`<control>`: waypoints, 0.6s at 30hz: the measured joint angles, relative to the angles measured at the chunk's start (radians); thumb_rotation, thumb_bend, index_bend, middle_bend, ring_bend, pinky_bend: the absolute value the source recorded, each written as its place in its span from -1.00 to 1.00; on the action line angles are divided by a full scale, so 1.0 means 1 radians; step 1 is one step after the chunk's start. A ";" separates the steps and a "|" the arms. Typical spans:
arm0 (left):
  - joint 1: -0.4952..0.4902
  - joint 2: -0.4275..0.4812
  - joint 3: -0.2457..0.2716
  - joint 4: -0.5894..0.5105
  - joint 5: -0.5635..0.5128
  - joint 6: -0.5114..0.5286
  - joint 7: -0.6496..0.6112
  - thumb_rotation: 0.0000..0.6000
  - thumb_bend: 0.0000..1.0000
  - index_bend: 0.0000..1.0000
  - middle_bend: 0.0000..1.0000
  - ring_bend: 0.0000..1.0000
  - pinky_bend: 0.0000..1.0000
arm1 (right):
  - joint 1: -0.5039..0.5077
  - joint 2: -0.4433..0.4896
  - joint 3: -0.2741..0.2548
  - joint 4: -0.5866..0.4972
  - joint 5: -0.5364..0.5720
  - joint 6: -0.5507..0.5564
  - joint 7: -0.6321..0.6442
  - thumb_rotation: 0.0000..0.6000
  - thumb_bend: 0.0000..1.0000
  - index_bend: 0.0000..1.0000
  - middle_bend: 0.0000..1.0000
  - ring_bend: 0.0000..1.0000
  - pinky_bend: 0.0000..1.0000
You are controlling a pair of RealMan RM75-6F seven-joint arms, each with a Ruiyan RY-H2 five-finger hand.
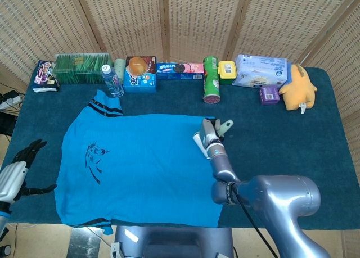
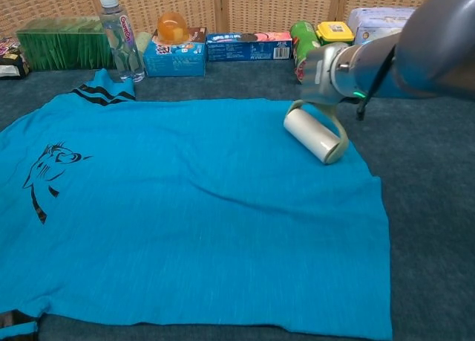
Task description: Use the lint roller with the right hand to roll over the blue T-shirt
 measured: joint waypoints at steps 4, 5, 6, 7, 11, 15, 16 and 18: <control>-0.004 0.002 -0.001 -0.004 0.005 -0.003 0.004 1.00 -0.82 -1.00 -1.00 -1.00 -0.96 | -0.033 0.037 -0.023 0.006 -0.004 -0.005 0.026 1.00 1.00 0.78 0.74 0.74 1.00; -0.006 0.003 -0.001 -0.005 0.007 -0.004 0.006 1.00 -0.82 -1.00 -1.00 -1.00 -0.97 | -0.037 0.045 -0.025 0.004 -0.005 -0.009 0.032 1.00 1.00 0.78 0.74 0.74 1.00; -0.008 0.004 -0.002 -0.006 0.008 -0.005 0.007 1.00 -0.82 -1.00 -1.00 -1.00 -0.96 | -0.042 0.056 -0.026 0.000 -0.006 -0.014 0.041 1.00 1.00 0.78 0.74 0.74 1.00; -0.010 0.005 -0.002 -0.008 0.009 -0.007 0.008 1.00 -0.83 -1.00 -1.00 -1.00 -0.96 | -0.048 0.073 -0.026 -0.007 -0.013 -0.024 0.057 1.00 1.00 0.78 0.74 0.74 1.00; -0.014 0.007 -0.002 -0.010 0.012 -0.012 0.009 1.00 -0.83 -1.00 -1.00 -1.00 -0.96 | -0.068 0.136 -0.018 -0.034 -0.045 -0.064 0.135 1.00 1.00 0.78 0.74 0.73 1.00; -0.014 0.009 -0.001 -0.012 0.012 -0.013 0.006 1.00 -0.82 -1.00 -1.00 -1.00 -0.96 | -0.091 0.199 -0.005 -0.043 -0.067 -0.115 0.228 1.00 1.00 0.77 0.72 0.68 1.00; -0.014 0.010 -0.001 -0.012 0.012 -0.012 0.005 1.00 -0.82 -1.00 -1.00 -1.00 -0.96 | -0.099 0.218 -0.005 -0.039 -0.068 -0.132 0.252 1.00 1.00 0.73 0.66 0.62 1.00; -0.013 0.011 0.001 -0.011 0.012 -0.012 0.001 1.00 -0.82 -1.00 -1.00 -1.00 -0.96 | -0.109 0.240 -0.008 -0.028 -0.067 -0.166 0.281 1.00 1.00 0.52 0.50 0.45 0.94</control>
